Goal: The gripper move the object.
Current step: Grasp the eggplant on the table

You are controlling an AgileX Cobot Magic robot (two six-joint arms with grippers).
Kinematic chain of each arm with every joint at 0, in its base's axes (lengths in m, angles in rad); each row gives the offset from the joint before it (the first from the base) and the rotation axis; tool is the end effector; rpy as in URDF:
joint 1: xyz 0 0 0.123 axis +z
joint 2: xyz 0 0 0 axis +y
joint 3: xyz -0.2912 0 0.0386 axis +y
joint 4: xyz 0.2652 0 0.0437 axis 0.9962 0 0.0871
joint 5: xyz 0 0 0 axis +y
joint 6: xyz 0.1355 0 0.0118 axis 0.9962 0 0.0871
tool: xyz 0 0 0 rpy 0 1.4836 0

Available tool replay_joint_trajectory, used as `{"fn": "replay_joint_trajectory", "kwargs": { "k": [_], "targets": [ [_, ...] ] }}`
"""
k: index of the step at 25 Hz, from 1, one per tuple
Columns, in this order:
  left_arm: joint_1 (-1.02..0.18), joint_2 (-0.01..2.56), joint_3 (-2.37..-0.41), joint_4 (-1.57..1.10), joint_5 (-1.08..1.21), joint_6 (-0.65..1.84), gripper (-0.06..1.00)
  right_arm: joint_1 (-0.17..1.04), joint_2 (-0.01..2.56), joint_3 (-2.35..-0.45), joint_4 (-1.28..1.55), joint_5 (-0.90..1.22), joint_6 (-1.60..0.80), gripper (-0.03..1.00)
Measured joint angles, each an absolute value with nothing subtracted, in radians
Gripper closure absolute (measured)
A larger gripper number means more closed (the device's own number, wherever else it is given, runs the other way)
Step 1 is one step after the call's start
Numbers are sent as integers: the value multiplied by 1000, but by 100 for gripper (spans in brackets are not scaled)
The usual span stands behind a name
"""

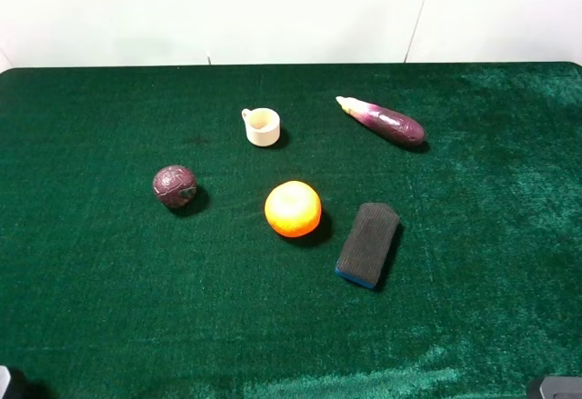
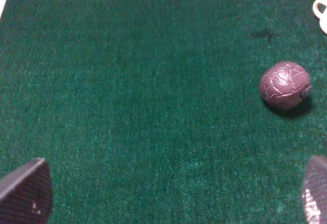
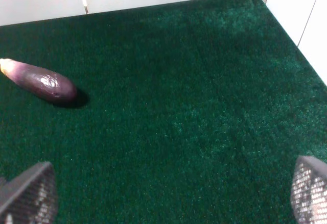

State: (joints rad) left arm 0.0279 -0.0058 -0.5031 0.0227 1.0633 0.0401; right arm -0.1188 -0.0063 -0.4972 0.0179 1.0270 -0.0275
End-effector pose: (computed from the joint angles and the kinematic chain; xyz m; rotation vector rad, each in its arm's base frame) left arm 0.0402 0.0038 0.2660 0.0112 2.0385 0.0698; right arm 0.0430 -0.0030 0.2685 0.0911 2.0056 -0.0722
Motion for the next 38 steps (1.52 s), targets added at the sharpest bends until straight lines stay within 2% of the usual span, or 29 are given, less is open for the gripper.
{"fn": "replay_joint_trajectory", "kwargs": {
  "k": [17, 35, 38],
  "targets": [
    [28, -6, -503, 23, 1063, 40, -5, -119, 11, -497, 20, 1027, -27, 27],
    [28, -6, -503, 23, 1063, 40, -5, -117, 612, -729, 107, 979, -108, 27],
    [28, -6, -503, 23, 1063, 40, -5, -78, 703, -752, 120, 967, -137, 27]
  ]
}}
